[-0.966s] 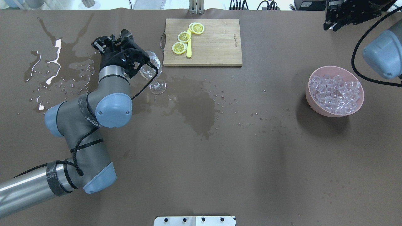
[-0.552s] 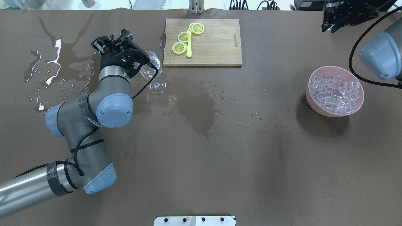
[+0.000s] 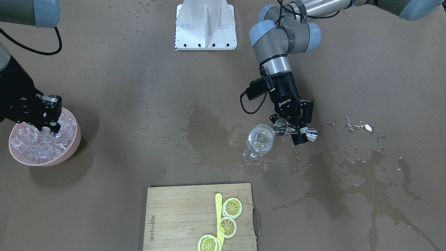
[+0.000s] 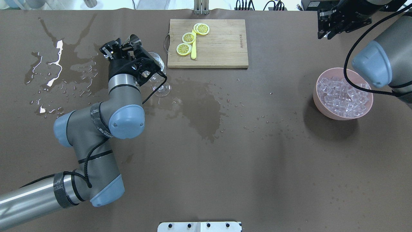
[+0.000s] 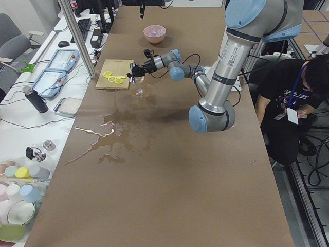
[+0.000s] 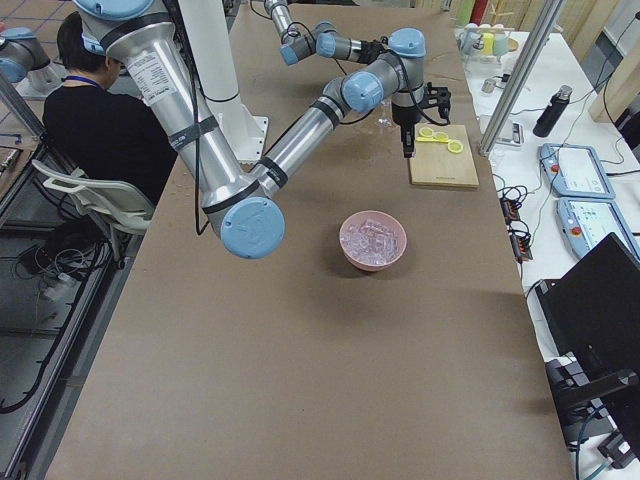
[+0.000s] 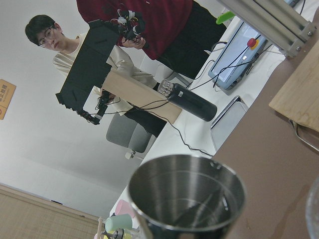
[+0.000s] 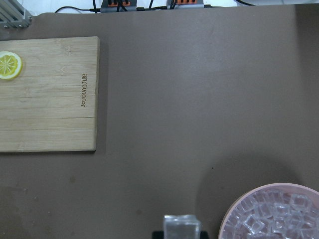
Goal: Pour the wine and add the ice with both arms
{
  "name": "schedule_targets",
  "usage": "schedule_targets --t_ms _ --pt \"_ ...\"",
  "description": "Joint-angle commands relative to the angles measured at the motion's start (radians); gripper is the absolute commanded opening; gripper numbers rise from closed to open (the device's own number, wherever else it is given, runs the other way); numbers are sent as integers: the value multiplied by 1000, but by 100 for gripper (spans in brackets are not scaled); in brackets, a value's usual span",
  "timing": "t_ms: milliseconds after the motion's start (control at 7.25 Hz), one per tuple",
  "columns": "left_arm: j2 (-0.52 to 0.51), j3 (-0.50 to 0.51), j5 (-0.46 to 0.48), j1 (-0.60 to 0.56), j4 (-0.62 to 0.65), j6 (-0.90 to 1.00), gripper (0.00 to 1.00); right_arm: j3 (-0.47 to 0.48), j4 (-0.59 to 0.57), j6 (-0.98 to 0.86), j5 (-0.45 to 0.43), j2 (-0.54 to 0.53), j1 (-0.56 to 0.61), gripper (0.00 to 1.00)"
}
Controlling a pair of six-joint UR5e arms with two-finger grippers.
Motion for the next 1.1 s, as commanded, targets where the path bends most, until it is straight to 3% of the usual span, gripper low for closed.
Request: schedule_targets --t_ms 0,414,966 --pt "-10 -2 4 2 58 18 18 2 0 -2 -33 5 -22 0" --pt "-26 1 28 2 75 65 18 -31 -1 -3 -122 79 -94 0" --pt "-30 21 48 4 106 109 18 -159 2 -3 -191 193 -143 0"
